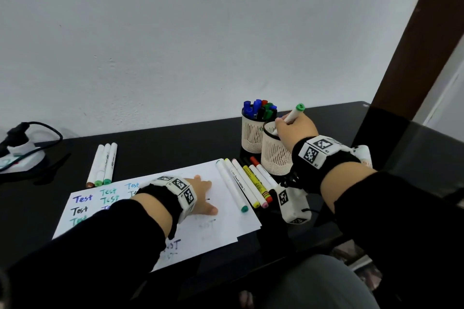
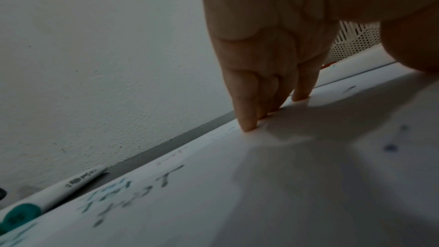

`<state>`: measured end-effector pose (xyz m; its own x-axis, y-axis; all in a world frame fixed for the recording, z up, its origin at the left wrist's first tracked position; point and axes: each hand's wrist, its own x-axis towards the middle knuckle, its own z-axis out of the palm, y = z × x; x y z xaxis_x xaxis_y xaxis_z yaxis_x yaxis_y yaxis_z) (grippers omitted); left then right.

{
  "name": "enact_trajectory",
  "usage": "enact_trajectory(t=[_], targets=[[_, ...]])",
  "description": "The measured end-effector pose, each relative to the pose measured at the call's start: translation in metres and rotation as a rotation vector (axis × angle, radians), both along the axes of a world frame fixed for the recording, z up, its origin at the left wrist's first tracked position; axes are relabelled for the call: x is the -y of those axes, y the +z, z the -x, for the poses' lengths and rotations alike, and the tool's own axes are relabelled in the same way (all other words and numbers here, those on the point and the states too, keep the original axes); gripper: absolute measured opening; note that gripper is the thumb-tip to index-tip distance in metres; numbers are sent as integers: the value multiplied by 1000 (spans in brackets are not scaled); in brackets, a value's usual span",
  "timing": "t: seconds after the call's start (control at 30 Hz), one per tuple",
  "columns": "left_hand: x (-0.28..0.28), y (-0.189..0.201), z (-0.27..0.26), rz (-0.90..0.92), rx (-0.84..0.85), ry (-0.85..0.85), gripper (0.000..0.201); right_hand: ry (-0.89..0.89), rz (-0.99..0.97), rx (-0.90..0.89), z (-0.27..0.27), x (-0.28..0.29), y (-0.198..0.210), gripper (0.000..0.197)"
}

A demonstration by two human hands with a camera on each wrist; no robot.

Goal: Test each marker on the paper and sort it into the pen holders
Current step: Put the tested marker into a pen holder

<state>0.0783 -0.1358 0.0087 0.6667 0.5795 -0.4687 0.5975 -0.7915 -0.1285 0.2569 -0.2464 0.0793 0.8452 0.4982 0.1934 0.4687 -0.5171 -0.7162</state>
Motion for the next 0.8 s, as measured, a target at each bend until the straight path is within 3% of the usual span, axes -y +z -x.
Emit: enact_trajectory(t=[0.1, 0.2, 0.37, 0.6, 0.8], targets=[[0, -1, 0, 0, 0, 6, 82, 32, 238, 63, -7, -5, 4, 29], [0, -3, 1, -1, 4, 13, 82, 41, 337, 106, -10, -7, 9, 28], [0, -4, 1, -6, 19, 14, 81, 5, 126, 78, -6, -7, 8, 18], [0, -3, 1, 6, 29, 22, 79, 25, 220, 122, -1, -9, 9, 23], [1, -2, 1, 0, 23, 18, 81, 26, 124, 69, 4, -5, 4, 25]])
